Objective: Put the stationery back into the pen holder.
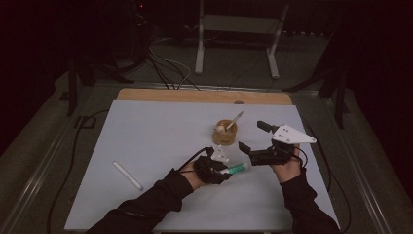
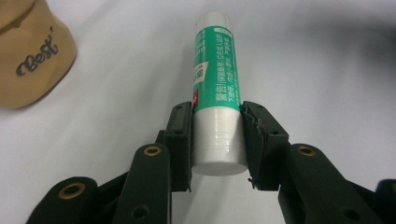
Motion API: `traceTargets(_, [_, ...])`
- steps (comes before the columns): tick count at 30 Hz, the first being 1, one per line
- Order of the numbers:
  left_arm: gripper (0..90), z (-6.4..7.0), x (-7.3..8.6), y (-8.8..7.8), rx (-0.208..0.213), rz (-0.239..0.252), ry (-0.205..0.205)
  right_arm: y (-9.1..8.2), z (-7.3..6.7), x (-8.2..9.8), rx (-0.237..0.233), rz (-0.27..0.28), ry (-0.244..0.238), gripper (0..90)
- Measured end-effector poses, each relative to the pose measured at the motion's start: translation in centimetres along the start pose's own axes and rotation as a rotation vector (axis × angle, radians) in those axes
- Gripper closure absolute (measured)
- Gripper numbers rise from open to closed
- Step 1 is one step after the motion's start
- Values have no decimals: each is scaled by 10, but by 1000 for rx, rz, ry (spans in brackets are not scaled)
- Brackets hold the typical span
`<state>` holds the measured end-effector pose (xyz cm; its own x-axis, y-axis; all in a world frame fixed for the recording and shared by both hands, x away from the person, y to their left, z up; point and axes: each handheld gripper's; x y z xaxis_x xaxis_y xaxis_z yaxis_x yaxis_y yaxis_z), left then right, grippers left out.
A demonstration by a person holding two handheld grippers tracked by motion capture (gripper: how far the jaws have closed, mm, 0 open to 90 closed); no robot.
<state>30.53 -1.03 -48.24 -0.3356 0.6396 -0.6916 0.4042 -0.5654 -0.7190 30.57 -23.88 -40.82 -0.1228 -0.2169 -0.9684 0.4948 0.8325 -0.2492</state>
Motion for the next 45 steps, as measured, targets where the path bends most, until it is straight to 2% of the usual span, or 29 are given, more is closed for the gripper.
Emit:
traceTargets(6, [662, -4, 10, -10, -8, -15, 8, 1, -3, 2, -85, -89, -18, 31])
traceTargets(10, [662, -7, 15, -13, -11, -22, 6, 2, -8, 5, -108, -130, -40, 31])
traceTargets(12, [663, -9, 18, -15, -12, -24, 3, 5, -14, 8, -138, -190, -71, 30])
traceTargets(15, [663, -11, 21, -18, -15, -24, 0, 8, -19, 11, -137, -230, -103, 30])
traceTargets(16, [662, -12, 21, -21, -17, -20, -3, 10, -25, 14, -138, -277, -150, 19])
traceTargets(18, [663, -13, 22, -23, -21, -16, -2, 12, -30, 16, -147, -318, -183, 19])
traceTargets(23, [663, -15, 23, -26, -18, -16, -12, 15, -42, 21, -151, -395, -230, 19])
traceTargets(24, [663, -16, 24, -26, -18, -25, -9, 18, -46, 24, -181, -448, -231, 20])
traceTargets(25, [662, -16, 24, -26, -18, -25, -9, 18, -46, 24, -181, -448, -231, 20])
traceTargets(26, [662, -17, 24, -26, -15, -34, -6, 22, -49, 29, -192, -498, -272, 78])
traceTargets(27, [662, -17, 24, -26, -15, -34, -6, 22, -49, 29, -192, -498, -272, 78])
traceTargets(28, [662, -17, 24, -26, -9, -43, -9, 24, -55, 35, -173, -511, -334, 128])
traceTargets(29, [662, -17, 24, -26, -9, -43, -9, 24, -55, 35, -173, -511, -334, 128])
traceTargets(30, [662, -17, 25, -25, -5, -56, -11, 29, -60, 40, -155, -538, -388, 153])
traceTargets(31, [662, -17, 25, -25, -5, -56, -11, 29, -60, 40, -155, -538, -388, 153])
traceTargets(32, [662, -17, 25, -24, 0, -73, -4, 34, -66, 46, -135, -573, -447, 168])
traceTargets(33, [662, -17, 25, -24, 0, -73, -4, 34, -66, 46, -135, -573, -447, 168])
traceTargets(34, [663, -17, 24, -22, 5, -85, -12, 38, -72, 52, -120, -598, -506, 213])
traceTargets(35, [662, -17, 24, -22, 5, -85, -12, 38, -72, 52, -120, -598, -506, 213])
traceTargets(36, [662, -17, 23, -22, 9, -93, -18, 42, -77, 56, -111, -618, -567, 275])
traceTargets(37, [662, -17, 23, -22, 9, -93, -18, 42, -77, 56, -111, -618, -567, 275])
traceTargets(38, [662, -17, 22, -21, 7, -101, -19, 46, -82, 61, -107, -642, -651, 321])
traceTargets(39, [662, -17, 22, -21, 7, -101, -19, 46, -82, 61, -107, -642, -651, 321])
traceTargets(40, [662, -17, 19, -21, 8, -105, -30, 49, -86, 65, -99, -668, -716, 386])
traceTargets(41, [662, -17, 19, -21, 8, -105, -30, 49, -86, 65, -99, -668, -716, 386])
traceTargets(42, [662, -17, 17, -21, 12, -106, -33, 52, -88, 68, -102, -687, -760, 430])
traceTargets(43, [663, -17, 17, -21, 12, -106, -33, 52, -88, 68, -102, -687, -760, 430])
traceTargets(44, [663, -16, 15, -21, 13, -110, -33, 54, -91, 71, -73, -693, -812, 463])
traceTargets(45, [663, -16, 15, -21, 13, -110, -33, 54, -91, 71, -73, -693, -812, 463])
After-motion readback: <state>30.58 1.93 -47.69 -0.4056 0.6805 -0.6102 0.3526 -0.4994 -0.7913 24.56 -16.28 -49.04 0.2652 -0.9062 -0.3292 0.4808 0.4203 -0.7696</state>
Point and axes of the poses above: each handheld gripper's, and its own axes: y roughly forward along the jaws, x roughly out of its underside, z roughly to its right, and after that the axes turned 12 degrees about -x, right-handed
